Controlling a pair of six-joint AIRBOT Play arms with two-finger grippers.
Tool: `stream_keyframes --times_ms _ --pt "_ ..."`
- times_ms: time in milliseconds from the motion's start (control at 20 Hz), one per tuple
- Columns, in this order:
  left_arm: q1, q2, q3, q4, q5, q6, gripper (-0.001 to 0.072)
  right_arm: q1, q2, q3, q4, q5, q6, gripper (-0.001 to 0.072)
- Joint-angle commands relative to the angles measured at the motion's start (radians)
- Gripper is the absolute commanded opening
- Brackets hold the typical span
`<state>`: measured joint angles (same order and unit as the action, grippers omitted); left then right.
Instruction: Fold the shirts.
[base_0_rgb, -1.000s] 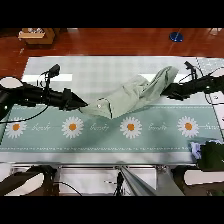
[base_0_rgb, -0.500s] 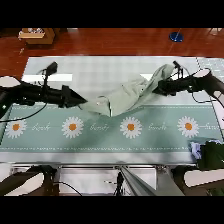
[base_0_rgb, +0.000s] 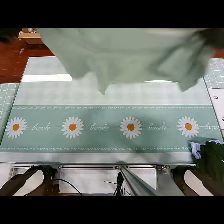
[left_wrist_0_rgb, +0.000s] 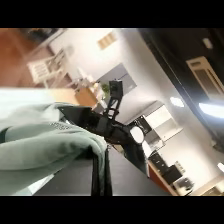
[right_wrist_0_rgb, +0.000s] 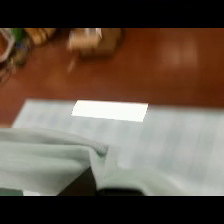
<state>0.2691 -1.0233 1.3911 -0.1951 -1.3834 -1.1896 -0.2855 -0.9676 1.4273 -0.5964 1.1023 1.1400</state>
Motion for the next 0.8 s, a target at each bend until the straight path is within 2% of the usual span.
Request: stream_keyframes --times_ms 0,100,200,350,450,550,600,650,750 --pt "0.044 0.100 0.243 -0.059 0.011 -0.105 0.0039 -0.034 0.188 0.191 -0.066 -0.022 0.105 0.0017" --pt "0.056 0.163 0.340 -0.049 0.011 -0.186 0.0039 -0.046 0.241 0.289 -0.157 -0.001 0.174 0.0017" --pt "0.068 0.229 0.390 -0.030 0.009 -0.278 0.0039 -0.046 0.280 0.364 -0.245 0.084 0.228 0.0017" --pt "0.068 0.326 0.396 0.069 -0.096 -0.461 0.0040 -0.046 0.303 0.439 -0.346 0.353 0.270 0.0017" --pt "0.068 0.372 0.396 0.212 -0.217 -0.549 0.0040 -0.046 0.302 0.452 -0.380 0.565 0.278 0.0017" --pt "0.068 0.404 0.396 0.444 -0.357 -0.581 0.0040 -0.046 0.279 0.451 -0.424 0.759 0.282 0.0017" --pt "0.068 0.414 0.395 0.585 -0.438 -0.581 0.0040 -0.037 0.279 0.430 -0.440 0.754 0.308 0.0017" --pt "0.064 0.426 0.380 0.688 -0.458 -0.577 0.0040 -0.029 0.277 0.393 -0.450 0.753 0.301 0.0017" --pt "0.061 0.444 0.311 0.790 -0.458 -0.547 0.0040 -0.028 0.277 0.272 -0.444 0.754 0.301 0.0016"
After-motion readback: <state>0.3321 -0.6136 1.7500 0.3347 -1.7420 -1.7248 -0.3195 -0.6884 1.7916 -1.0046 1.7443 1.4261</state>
